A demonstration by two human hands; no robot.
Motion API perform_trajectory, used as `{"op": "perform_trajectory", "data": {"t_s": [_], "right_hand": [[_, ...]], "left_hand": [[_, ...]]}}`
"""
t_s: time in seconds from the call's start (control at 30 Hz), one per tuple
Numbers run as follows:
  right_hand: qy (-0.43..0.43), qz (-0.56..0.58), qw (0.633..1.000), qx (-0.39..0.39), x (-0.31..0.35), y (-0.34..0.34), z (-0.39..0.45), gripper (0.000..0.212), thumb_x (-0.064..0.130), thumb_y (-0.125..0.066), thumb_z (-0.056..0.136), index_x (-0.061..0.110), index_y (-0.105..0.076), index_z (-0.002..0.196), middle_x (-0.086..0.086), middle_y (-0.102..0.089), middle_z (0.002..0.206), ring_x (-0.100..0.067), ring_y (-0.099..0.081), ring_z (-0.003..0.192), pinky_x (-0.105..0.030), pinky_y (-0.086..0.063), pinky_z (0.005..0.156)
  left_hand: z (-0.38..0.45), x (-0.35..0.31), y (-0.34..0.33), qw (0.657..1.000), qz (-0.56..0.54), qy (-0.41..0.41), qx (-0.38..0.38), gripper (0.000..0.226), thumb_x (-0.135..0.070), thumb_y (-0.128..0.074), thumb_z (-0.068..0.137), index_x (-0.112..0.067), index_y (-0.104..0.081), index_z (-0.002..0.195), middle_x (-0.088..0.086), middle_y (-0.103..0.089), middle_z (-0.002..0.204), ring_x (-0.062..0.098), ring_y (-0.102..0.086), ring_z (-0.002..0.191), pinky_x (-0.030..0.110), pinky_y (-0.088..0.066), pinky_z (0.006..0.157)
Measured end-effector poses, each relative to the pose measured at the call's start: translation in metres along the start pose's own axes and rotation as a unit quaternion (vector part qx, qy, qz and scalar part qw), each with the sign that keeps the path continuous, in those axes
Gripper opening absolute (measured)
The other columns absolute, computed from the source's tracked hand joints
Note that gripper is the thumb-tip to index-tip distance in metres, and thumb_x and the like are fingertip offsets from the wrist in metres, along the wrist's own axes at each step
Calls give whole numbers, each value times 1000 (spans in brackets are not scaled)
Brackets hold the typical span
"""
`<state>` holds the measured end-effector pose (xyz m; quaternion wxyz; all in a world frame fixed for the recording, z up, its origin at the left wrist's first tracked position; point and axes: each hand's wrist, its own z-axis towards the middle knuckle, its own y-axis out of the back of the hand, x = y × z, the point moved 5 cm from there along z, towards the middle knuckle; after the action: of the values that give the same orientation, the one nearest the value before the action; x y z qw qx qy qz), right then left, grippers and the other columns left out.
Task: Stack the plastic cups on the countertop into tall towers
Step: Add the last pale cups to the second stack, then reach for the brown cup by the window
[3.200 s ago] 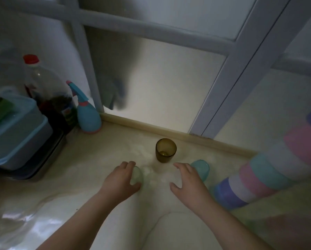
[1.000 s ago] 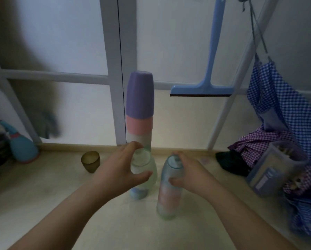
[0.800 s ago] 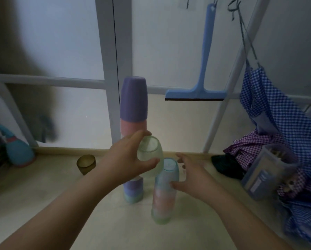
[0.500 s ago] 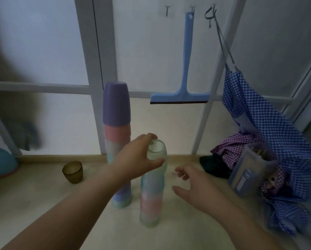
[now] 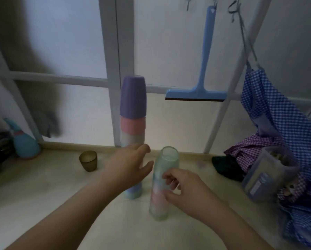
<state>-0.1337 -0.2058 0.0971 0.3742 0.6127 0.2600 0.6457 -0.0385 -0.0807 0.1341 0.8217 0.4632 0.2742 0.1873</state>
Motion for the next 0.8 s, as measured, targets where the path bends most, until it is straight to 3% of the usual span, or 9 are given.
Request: {"op": "perform_trajectory", "data": {"t_s": [0.1,0.17,0.33,0.5,0.67,0.8], "right_hand": [[29,20,999,40,22,-33,18,21,29,-63,77,30,-58,97,13,-56,82,-7,-53,76,-19,-45,70],[48,29,996,72,35,-61,33,22,34,-61,76,30,-57,98,15,-54,80,-5,-52,74,-17,-43,68],[30,21,988,147,67,-137,75,47,36,-62,82,32,-44,125,13,-53,113,-4,-52,101,-20,-46,85],[-21,3,989,146,84,-198,134,63,32,-61,84,25,-30,139,3,-40,142,-15,-44,125,-27,-41,99],[-64,-48,989,125,83,-243,208,81,29,-65,80,17,-16,144,-8,-29,146,-26,-32,133,-34,-34,107],[-126,-57,982,127,75,-274,261,100,29,-72,75,15,-5,147,-12,-20,150,-32,-25,136,-37,-31,110]], "left_hand": [[-26,37,6,998,38,38,22,46,-49,-39,75,-14,-59,96,7,-65,85,29,-62,71,38,-52,59],[-46,67,11,995,58,77,24,40,-45,-48,79,-14,-61,101,7,-67,91,29,-64,78,35,-52,64],[-89,141,22,979,93,172,58,39,-42,-47,88,-24,-46,123,-3,-57,118,19,-56,100,30,-48,82],[-109,217,32,969,113,205,83,37,-42,-44,89,-22,-45,121,-1,-55,119,20,-55,102,29,-43,79],[-124,288,34,960,110,238,99,38,-40,-46,88,-21,-47,121,0,-55,119,22,-56,101,31,-45,76],[-133,331,31,960,90,244,108,33,-34,-59,82,-15,-58,109,6,-65,104,28,-62,88,34,-49,70]]}}
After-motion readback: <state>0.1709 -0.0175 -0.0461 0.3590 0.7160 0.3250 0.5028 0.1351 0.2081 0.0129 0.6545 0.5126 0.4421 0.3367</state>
